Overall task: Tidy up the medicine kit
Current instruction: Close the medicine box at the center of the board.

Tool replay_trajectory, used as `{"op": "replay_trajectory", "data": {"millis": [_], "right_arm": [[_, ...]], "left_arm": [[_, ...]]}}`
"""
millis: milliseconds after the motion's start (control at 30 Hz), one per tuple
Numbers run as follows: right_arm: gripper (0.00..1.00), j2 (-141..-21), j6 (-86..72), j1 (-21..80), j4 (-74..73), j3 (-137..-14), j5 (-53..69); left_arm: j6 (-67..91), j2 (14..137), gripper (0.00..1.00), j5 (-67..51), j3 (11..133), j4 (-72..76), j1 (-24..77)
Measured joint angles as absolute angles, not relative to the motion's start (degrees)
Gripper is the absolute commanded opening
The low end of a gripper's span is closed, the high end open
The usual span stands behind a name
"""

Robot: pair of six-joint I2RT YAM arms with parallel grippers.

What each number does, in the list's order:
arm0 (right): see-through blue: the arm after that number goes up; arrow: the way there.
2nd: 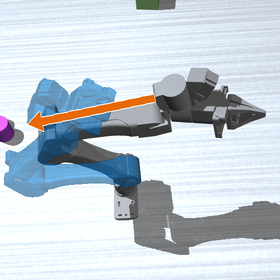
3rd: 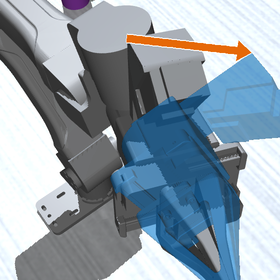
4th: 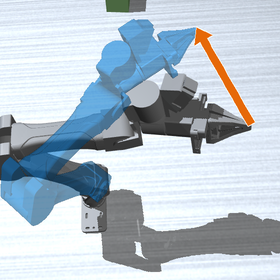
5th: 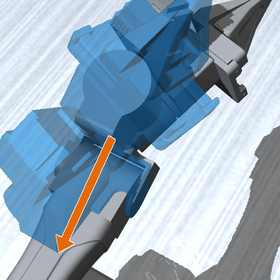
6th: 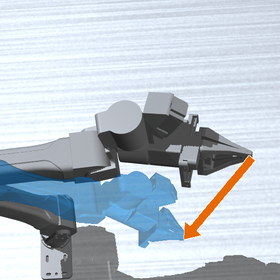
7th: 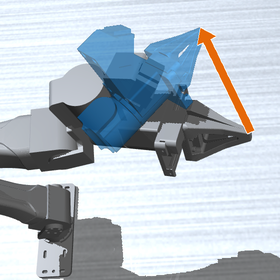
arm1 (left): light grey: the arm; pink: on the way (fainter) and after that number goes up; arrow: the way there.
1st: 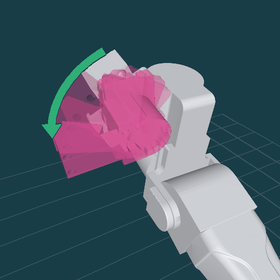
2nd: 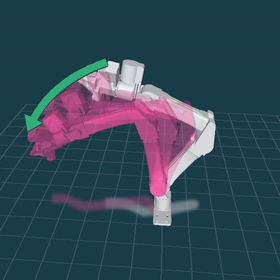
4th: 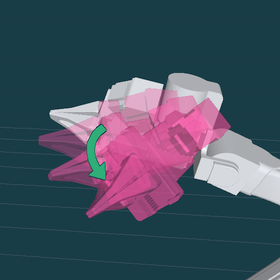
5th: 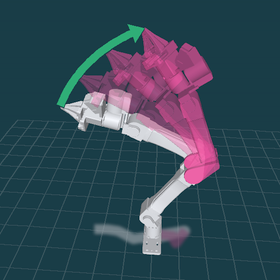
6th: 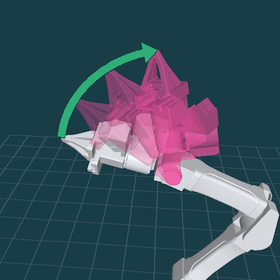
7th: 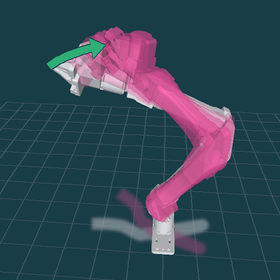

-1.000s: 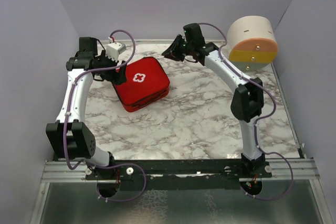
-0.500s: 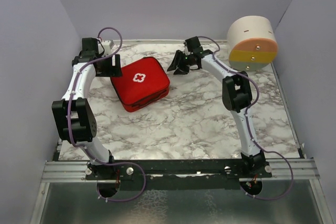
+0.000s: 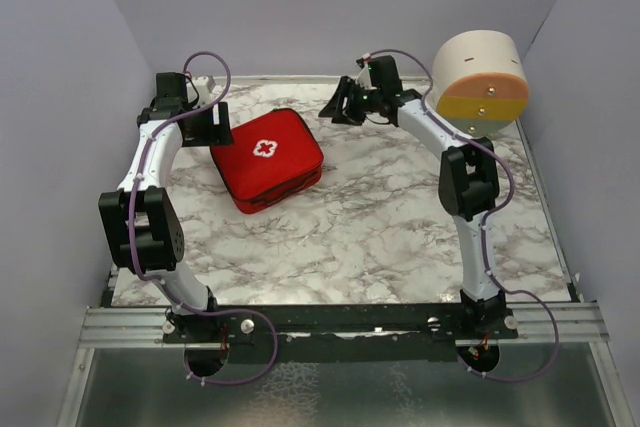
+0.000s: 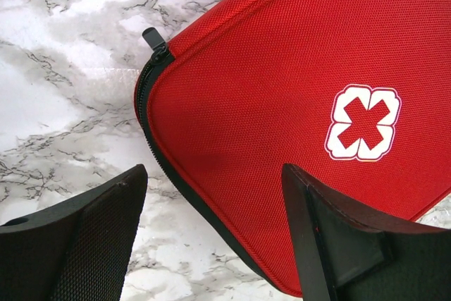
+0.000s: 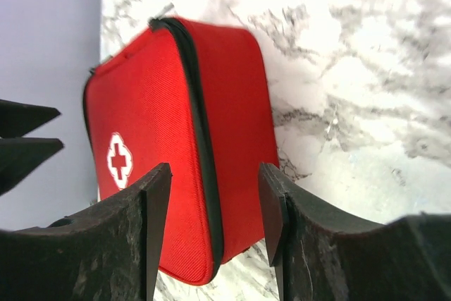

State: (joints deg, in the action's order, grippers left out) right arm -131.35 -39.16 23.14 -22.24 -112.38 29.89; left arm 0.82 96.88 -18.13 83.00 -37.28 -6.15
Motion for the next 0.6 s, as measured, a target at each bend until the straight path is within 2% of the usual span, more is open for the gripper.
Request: {"op": "replay_trajectory", "data": {"millis": [267, 600], "right_arm": [[0.54, -130.82, -38.00, 20.45, -19.44, -113.32, 34.24], [0.54, -136.49, -36.10, 22.00, -16.75, -114.56, 43.75]], "left_arm": [[2.42, 96.88, 0.78, -18.24, 81.60, -36.80, -6.15], [3.57, 98.67, 0.78, -18.37, 81.08, -36.53, -6.15]]}}
